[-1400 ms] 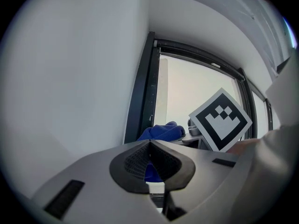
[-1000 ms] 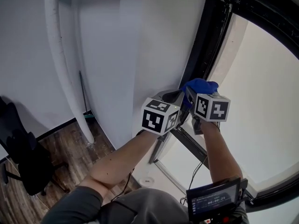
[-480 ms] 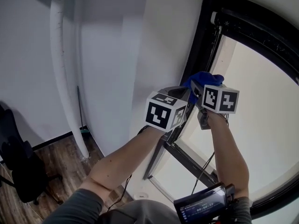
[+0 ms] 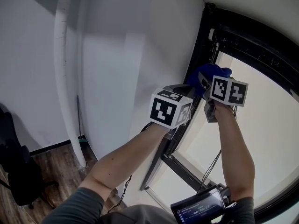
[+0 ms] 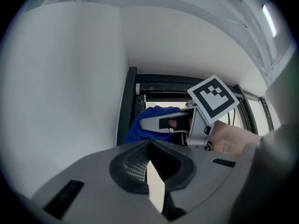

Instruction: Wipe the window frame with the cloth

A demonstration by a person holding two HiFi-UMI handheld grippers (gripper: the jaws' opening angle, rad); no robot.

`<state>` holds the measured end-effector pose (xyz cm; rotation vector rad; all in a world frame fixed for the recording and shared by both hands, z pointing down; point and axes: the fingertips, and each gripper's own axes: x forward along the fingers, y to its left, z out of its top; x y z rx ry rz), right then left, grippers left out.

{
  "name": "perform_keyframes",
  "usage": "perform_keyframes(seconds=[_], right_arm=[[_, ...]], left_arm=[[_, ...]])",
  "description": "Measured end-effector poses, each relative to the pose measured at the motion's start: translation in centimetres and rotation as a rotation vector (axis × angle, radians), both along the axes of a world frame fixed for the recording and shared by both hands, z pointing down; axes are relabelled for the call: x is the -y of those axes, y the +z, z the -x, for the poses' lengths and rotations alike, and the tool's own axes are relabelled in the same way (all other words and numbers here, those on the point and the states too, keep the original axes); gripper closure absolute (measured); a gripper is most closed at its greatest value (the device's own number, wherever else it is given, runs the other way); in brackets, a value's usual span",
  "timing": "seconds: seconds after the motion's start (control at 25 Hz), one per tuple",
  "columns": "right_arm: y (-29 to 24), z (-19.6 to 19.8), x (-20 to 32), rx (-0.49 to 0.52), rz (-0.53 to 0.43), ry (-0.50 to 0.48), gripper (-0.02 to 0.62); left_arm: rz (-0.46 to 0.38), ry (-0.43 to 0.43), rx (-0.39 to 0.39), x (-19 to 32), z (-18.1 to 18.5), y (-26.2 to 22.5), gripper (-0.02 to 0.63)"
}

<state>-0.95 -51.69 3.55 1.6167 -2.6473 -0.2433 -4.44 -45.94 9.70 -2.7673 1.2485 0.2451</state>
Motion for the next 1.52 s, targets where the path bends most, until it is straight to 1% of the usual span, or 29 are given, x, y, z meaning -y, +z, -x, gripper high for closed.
perform_keyframes(seconds=[0.08, 0.24, 0.44, 0.64, 0.76, 1.0, 1.12, 1.2, 1.4, 1.52], right_arm=[[-1.5, 0.0, -0.1, 0.004, -0.023, 0.005, 0.436], [-4.3, -0.5, -0.4, 0.020, -0.068, 0.018, 0.436], [-7.0, -0.9, -0.9, 0.032, -0.125, 0.038, 0.436], [-10.0, -1.1, -1.6, 0.082, -0.200, 0.065, 0.436], [-10.9, -1.2, -1.8, 0.112, -0.215, 0.067, 0.436], [-11.0, -0.9, -1.6, 0.125, -0.221, 0.058, 0.436], [-10.3, -1.1, -2.5, 0.144, -0.239, 0.040, 0.436], [-9.8, -1.1, -2.8, 0.148, -0.243, 0.026, 0.436], [-7.6, -1.4, -3.4, 0.122, -0.231, 0.009, 0.436], [-5.6, -2.2, -4.1, 0.109, -0.216, 0.015, 0.436]], left_arm=[[-0.008, 0.006, -0.006, 0.1, 0.0, -0.9, 0.601], [-0.051, 0.014, -0.028, -0.4, -0.3, -3.6, 0.601], [-0.081, 0.014, -0.004, -0.9, -0.5, -5.6, 0.601], [-0.114, 0.013, -0.010, -1.0, -0.1, -7.9, 0.601], [-0.121, 0.007, -0.022, -0.7, 0.3, -8.4, 0.601], [-0.130, 0.011, -0.029, -0.7, 0.3, -8.8, 0.601], [-0.130, 0.012, -0.044, -1.0, 0.4, -7.9, 0.601], [-0.116, 0.010, -0.039, -0.7, 0.3, -7.1, 0.601], [-0.108, -0.008, -0.037, -0.8, 0.4, -5.4, 0.601], [-0.120, -0.018, -0.024, -1.3, 0.2, -4.5, 0.601]])
